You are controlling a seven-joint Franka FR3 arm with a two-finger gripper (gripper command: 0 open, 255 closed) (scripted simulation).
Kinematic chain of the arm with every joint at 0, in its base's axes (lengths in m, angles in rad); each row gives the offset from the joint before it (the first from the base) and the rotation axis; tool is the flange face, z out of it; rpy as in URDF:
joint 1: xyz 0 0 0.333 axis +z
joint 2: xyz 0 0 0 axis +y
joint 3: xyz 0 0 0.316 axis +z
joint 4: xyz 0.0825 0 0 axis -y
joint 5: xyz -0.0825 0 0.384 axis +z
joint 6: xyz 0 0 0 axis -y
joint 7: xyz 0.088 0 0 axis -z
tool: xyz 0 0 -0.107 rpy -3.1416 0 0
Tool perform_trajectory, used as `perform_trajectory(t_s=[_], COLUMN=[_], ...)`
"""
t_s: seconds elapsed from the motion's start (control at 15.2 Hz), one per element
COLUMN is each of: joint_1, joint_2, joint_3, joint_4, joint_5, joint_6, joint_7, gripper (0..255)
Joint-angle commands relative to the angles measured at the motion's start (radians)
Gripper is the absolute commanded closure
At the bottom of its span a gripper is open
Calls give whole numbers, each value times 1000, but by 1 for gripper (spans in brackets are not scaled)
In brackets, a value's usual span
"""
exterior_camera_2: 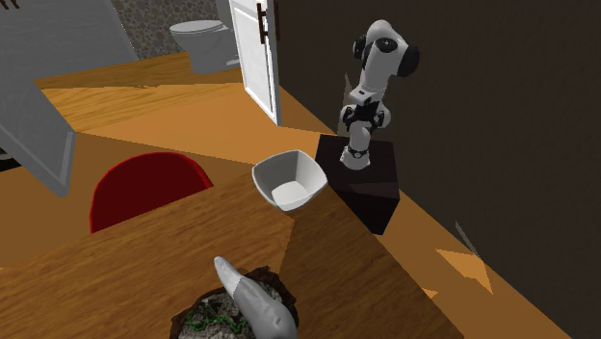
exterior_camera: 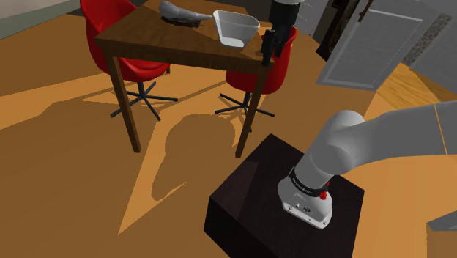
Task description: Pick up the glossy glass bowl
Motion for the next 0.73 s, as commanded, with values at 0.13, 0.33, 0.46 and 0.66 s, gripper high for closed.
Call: perform_trajectory(t_s=[0.13, 0.33, 0.46, 0.66], joint_1=[-3, -9, -13, -18], joint_2=[74, 183, 255, 363], joint_3=[-2, -4, -5, -6], joint_4=[50, 134, 195, 296], joint_5=[-20, -48, -66, -93], joint_6=[31, 68, 87, 106], joint_7=[-5, -11, -14, -19], gripper=[0, 0, 0, 0])
